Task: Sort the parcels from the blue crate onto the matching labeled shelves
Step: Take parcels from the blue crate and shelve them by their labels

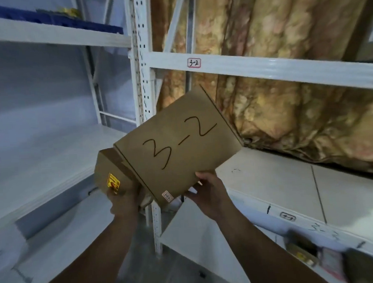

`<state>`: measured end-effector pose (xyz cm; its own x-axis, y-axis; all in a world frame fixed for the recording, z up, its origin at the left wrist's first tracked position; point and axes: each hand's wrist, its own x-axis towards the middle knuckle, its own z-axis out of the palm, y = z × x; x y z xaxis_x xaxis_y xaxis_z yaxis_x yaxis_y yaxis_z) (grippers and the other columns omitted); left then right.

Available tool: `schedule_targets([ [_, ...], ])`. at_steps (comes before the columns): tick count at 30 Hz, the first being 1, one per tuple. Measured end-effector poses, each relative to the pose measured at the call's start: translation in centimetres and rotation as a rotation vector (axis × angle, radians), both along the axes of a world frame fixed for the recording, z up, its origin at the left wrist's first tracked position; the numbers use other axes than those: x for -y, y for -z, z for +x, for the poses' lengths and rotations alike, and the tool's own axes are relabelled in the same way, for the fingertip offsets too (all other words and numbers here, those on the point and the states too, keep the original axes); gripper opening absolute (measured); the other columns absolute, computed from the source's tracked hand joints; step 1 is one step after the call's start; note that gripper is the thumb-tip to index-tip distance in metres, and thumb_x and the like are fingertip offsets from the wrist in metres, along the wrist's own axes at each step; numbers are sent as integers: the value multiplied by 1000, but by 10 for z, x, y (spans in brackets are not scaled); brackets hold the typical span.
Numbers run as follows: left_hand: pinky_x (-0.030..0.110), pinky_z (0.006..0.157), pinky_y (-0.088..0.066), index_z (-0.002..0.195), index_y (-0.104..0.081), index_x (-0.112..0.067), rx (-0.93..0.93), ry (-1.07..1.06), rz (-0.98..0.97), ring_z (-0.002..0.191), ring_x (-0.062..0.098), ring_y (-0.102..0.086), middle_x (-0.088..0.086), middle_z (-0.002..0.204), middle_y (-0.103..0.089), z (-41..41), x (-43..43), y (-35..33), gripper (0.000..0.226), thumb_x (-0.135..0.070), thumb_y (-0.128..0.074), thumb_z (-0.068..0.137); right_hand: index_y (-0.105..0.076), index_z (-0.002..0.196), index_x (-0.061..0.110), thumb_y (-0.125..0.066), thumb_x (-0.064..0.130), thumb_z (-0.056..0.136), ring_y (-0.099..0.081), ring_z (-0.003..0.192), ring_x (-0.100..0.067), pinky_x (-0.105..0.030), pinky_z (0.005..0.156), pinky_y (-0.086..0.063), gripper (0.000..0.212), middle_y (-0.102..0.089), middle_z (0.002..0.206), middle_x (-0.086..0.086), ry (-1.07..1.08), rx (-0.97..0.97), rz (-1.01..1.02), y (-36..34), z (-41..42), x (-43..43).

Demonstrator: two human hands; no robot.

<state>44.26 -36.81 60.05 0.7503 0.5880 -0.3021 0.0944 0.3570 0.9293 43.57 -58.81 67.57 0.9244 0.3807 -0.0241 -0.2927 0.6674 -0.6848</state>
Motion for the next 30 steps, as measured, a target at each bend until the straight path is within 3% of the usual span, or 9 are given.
schedule_targets([
  [3,55,76,-56,130,-46,-32,43,89,59,99,31,-66,5,117,-65,12,18,-11,103,-65,-86,41,-43,134,26,-64,4,73,-53,120,-34,-46,76,-57,68,-51,134,-9,115,84,-11,-19,8,16],
  [6,51,90,-52,138,-40,-30,42,210,188,109,30,-61,3,123,-58,12,37,-36,102,-65,-78,50,-41,135,26,-60,-4,82,-53,119,-35,-48,77,-58,64,-54,130,-10,191,123,3,-33,10,25],
  [11,43,101,-36,147,-21,-23,-36,317,695,128,35,-41,12,145,-38,20,41,-71,113,-69,-63,52,-43,138,19,-57,-6,82,-59,103,-32,-52,85,-55,63,-57,120,-13,270,125,21,-46,12,32],
  [16,53,95,-44,140,-23,-35,-143,430,928,116,40,-50,17,134,-47,39,22,-92,118,-94,-51,41,-53,108,16,-64,13,81,-59,105,-36,-59,91,-50,29,-57,114,-15,332,88,46,-65,6,20],
  [20,57,100,-40,139,-11,-48,-48,497,942,126,42,-41,14,146,-35,45,9,-119,121,-93,-54,35,-49,135,10,-67,25,80,-57,119,-35,-53,89,-53,60,-55,135,-17,420,87,71,-83,7,3],
  [23,55,106,-33,146,-11,-44,17,525,877,130,41,-34,14,149,-30,46,-4,-141,110,-73,-67,56,-48,139,10,-64,20,85,-57,120,-29,-44,87,-57,57,-59,134,-13,508,151,-46,-95,10,-11],
  [25,52,107,-30,148,-9,-43,7,507,855,130,41,-30,15,149,-26,46,-11,-154,112,-69,-62,52,-36,143,16,-62,9,90,-61,117,-29,-44,89,-55,60,-59,132,-12,572,227,-116,-101,13,-18],
  [28,52,105,-30,148,-11,-45,40,454,880,129,42,-29,18,147,-22,42,-21,-165,110,-65,-60,52,-26,128,47,-62,1,90,-63,112,-31,-46,87,-55,70,-54,131,-6,672,337,-225,-110,14,-27],
  [30,53,105,-31,147,-11,-45,68,437,887,129,43,-29,18,146,-21,42,-24,-169,103,-60,-68,62,-31,122,47,-64,8,89,-62,110,-27,-45,80,-56,61,-52,132,-6,710,362,-221,-117,12,-31],
])
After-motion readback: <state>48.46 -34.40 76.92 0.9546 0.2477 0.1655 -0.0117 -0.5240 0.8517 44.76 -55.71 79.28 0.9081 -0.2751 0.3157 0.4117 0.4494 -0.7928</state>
